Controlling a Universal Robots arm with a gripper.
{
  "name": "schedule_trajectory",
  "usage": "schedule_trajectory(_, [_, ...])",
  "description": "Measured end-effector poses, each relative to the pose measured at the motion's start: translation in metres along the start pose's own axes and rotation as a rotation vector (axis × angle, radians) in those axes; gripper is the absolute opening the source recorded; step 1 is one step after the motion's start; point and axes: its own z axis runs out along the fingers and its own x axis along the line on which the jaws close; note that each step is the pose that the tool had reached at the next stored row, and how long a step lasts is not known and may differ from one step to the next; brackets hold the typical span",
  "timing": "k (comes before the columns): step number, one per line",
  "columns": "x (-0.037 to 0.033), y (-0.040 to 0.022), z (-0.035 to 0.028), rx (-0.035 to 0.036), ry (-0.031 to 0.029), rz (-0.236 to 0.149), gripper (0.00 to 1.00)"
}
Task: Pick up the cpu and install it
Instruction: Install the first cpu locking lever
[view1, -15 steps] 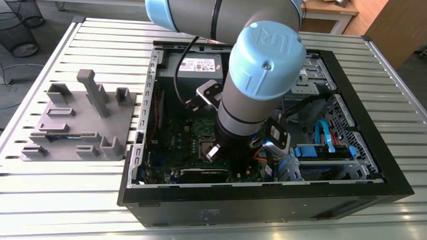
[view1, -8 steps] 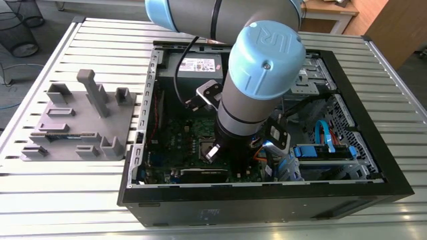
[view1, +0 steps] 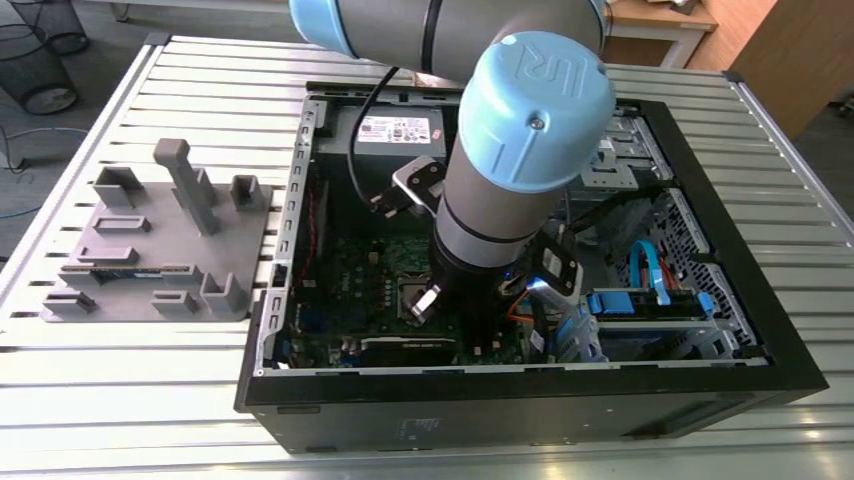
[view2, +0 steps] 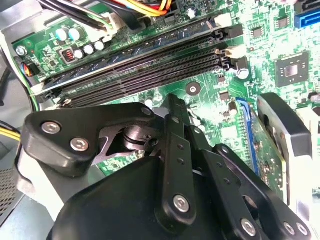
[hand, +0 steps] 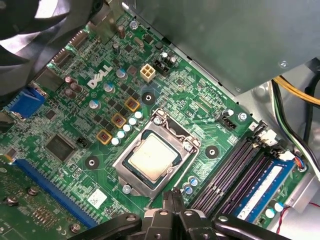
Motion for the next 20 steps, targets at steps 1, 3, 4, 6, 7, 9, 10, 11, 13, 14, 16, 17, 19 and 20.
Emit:
schedule_trajectory(1, [-0.0001, 0.0002, -0.0011, 0.0001, 0.0001, 0.0, 0.11])
schedule_trajectory(3, [-0.0006, 0.0008, -0.0019, 0.0, -0.0001, 0.0, 0.11])
schedule_trajectory(4, [-0.0009, 0.0012, -0.002, 0.0001, 0.0, 0.0, 0.11])
schedule_trajectory(6, [-0.0013, 0.0018, -0.0019, 0.0003, 0.0001, 0.0, 0.11])
schedule_trajectory(7, [-0.0013, 0.0018, -0.0019, 0.0004, 0.0002, 0.0, 0.11])
schedule_trajectory(9, [-0.0012, 0.0018, -0.0019, 0.0005, 0.0003, 0.0, 0.11])
schedule_trajectory(10, [-0.0013, 0.0018, -0.0019, 0.0005, 0.0002, 0.0, 0.11])
schedule_trajectory(11, [-0.0013, 0.0019, -0.0024, 0.0007, 0.0004, 0.0, 0.11])
schedule_trajectory(13, [-0.0016, 0.0023, -0.0052, 0.0008, 0.0004, 0.001, 0.11])
schedule_trajectory(14, [-0.0017, 0.0025, -0.0066, 0.0009, 0.0004, 0.001, 0.11])
schedule_trajectory(16, [-0.0021, 0.003, -0.0088, 0.0013, 0.0004, 0.001, 0.11])
schedule_trajectory(17, [-0.0022, 0.0035, -0.0091, 0.0019, 0.0001, 0.001, 0.11])
schedule_trajectory(19, [-0.003, 0.0054, -0.009, 0.003, 0.0, 0.001, 0.11])
schedule_trajectory(20, [-0.0035, 0.0067, -0.0088, 0.0037, -0.0001, 0.001, 0.11])
